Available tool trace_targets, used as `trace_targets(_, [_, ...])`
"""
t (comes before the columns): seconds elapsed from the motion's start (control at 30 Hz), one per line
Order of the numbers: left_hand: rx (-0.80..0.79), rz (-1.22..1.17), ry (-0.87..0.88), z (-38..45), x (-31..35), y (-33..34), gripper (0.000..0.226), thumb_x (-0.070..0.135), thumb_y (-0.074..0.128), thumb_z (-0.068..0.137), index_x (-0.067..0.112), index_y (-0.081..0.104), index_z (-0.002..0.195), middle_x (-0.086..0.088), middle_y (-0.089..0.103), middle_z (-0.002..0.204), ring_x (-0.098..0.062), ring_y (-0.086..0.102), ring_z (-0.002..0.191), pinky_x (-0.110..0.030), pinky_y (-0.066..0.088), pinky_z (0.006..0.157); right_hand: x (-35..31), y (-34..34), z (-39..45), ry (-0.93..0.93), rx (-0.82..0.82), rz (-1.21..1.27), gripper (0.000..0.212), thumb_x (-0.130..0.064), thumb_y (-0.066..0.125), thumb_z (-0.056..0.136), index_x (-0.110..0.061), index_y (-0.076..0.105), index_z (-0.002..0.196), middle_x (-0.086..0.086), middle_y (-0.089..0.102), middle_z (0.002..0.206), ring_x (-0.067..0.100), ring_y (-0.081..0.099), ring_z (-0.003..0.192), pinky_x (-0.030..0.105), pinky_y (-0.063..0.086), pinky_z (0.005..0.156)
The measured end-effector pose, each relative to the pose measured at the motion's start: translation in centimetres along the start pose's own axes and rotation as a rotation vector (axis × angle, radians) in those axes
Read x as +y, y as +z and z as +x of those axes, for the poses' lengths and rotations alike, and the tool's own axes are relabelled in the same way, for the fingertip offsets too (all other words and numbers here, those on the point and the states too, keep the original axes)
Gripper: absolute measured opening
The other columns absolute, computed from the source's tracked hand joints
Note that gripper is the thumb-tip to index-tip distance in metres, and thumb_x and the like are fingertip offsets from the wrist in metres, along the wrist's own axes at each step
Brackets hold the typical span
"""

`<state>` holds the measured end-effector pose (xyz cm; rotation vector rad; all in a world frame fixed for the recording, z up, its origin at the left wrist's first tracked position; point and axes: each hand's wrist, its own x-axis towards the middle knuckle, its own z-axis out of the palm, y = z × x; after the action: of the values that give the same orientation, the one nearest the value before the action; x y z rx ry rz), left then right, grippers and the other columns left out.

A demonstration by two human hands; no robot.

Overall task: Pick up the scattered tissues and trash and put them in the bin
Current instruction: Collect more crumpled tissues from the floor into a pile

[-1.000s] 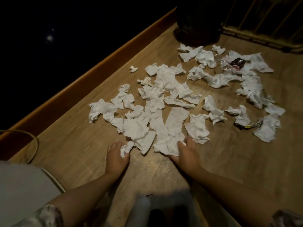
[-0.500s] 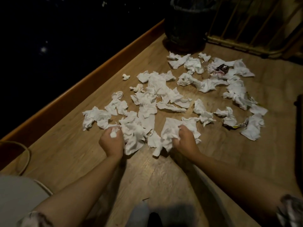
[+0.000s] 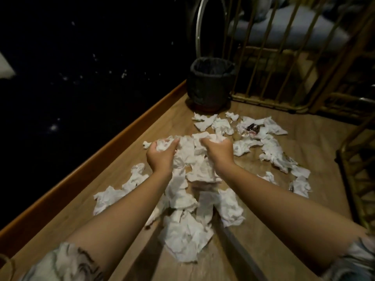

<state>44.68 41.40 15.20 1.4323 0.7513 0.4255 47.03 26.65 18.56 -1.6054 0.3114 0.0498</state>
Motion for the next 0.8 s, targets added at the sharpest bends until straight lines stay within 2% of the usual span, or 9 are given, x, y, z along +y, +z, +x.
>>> trace_targets(0.07, [-0.012, -0.003, 0.054, 0.5, 2.4, 0.8, 0.029, 0.04, 0.08, 0.073, 0.021, 0.062, 0.086, 0.003, 0.067, 0.09, -0.018, 0.066, 0.088, -0.03, 0.053, 0.08, -2.2, 0.6, 0.9, 0.104, 0.017, 0.098, 0.06, -0.021, 0.079, 0.074, -0.005, 0.046, 0.122, 0.009, 0.061, 0.111, 0.026, 0.062, 0.099, 0.046, 0.054, 0.091])
trace_targets(0.1, [-0.008, 0.013, 0.103, 0.9, 3.4, 1.2, 0.016, 0.026, 0.075, 0.08, 0.021, 0.06, 0.079, 0.002, 0.065, 0.083, -0.021, 0.066, 0.085, -0.029, 0.052, 0.074, -3.2, 0.7, 1.3, 0.137, 0.017, 0.144, 0.068, -0.021, 0.08, 0.074, -0.006, 0.042, 0.128, 0.009, 0.058, 0.117, 0.027, 0.062, 0.1, 0.047, 0.053, 0.093])
trace_targets(0.17, [-0.023, 0.039, 0.163, 2.1, 4.8, 1.8, 0.007, 0.016, 0.069, 0.084, 0.013, 0.063, 0.087, -0.005, 0.068, 0.089, -0.026, 0.067, 0.089, -0.035, 0.054, 0.073, -5.2, 0.8, 1.8, 0.164, -0.013, 0.198, 0.073, -0.018, 0.08, 0.076, -0.01, 0.038, 0.134, 0.01, 0.056, 0.122, 0.025, 0.068, 0.088, 0.048, 0.056, 0.087])
trace_targets(0.27, [-0.076, 0.088, 0.174, 3.9, 6.6, 2.7, 0.032, 0.017, 0.068, 0.084, 0.01, 0.062, 0.115, -0.009, 0.068, 0.113, -0.025, 0.065, 0.103, -0.042, 0.056, 0.09, -7.3, 0.7, 2.4, 0.15, -0.028, 0.164, 0.06, -0.009, 0.074, 0.083, -0.014, 0.043, 0.134, 0.006, 0.057, 0.112, 0.017, 0.066, 0.072, 0.034, 0.06, 0.067])
trace_targets(0.37, [-0.149, 0.138, 0.23, 5.7, 7.8, 4.4, 0.026, 0.012, 0.065, 0.086, 0.016, 0.064, 0.111, -0.004, 0.068, 0.108, -0.023, 0.065, 0.099, -0.04, 0.057, 0.085, -8.8, 0.6, 3.5, 0.039, -0.047, 0.133, 0.039, -0.016, 0.077, 0.081, -0.012, 0.062, 0.117, 0.01, 0.064, 0.114, 0.017, 0.063, 0.078, 0.025, 0.055, 0.051])
trace_targets(0.5, [-0.157, 0.09, 0.247, 7.8, 9.4, 7.6, 0.017, 0.01, 0.058, 0.092, 0.025, 0.065, 0.096, 0.002, 0.067, 0.098, -0.016, 0.063, 0.088, -0.027, 0.051, 0.068, -10.7, 1.0, 7.0, 0.024, 0.022, 0.057, 0.077, -0.054, 0.071, 0.079, -0.007, 0.043, 0.134, 0.003, 0.051, 0.118, 0.02, 0.056, 0.099, 0.037, 0.049, 0.078])
trace_targets(0.57, [-0.161, 0.091, 0.224, 9.2, 9.9, 9.4, 0.017, 0.012, 0.055, 0.095, 0.027, 0.063, 0.097, 0.002, 0.064, 0.1, -0.013, 0.059, 0.082, -0.027, 0.048, 0.065, -11.4, 2.0, 9.7, 0.058, 0.009, 0.13, 0.075, -0.066, 0.056, 0.083, -0.013, 0.043, 0.135, 0.003, 0.053, 0.124, 0.02, 0.054, 0.097, 0.036, 0.048, 0.073])
trace_targets(0.67, [-0.17, 0.062, 0.171, 11.4, 9.7, 11.4, 0.013, 0.017, 0.055, 0.095, 0.025, 0.056, 0.105, 0.001, 0.059, 0.102, -0.016, 0.058, 0.088, -0.03, 0.049, 0.074, -11.4, 3.2, 15.0, 0.124, 0.034, 0.253, 0.041, -0.045, 0.039, 0.092, -0.017, 0.056, 0.115, 0.012, 0.064, 0.118, 0.028, 0.062, 0.095, 0.039, 0.05, 0.076])
trace_targets(0.8, [-0.24, -0.14, -0.02, 15.0, 9.1, 13.9, 0.042, -0.001, 0.049, 0.08, 0.012, 0.051, 0.12, -0.006, 0.054, 0.093, -0.021, 0.054, 0.083, -0.035, 0.049, 0.072, -11.1, 3.8, 21.2, 0.162, -0.027, 0.321, 0.03, -0.018, 0.037, 0.094, -0.009, 0.063, 0.106, 0.017, 0.063, 0.11, 0.029, 0.061, 0.09, 0.036, 0.051, 0.075])
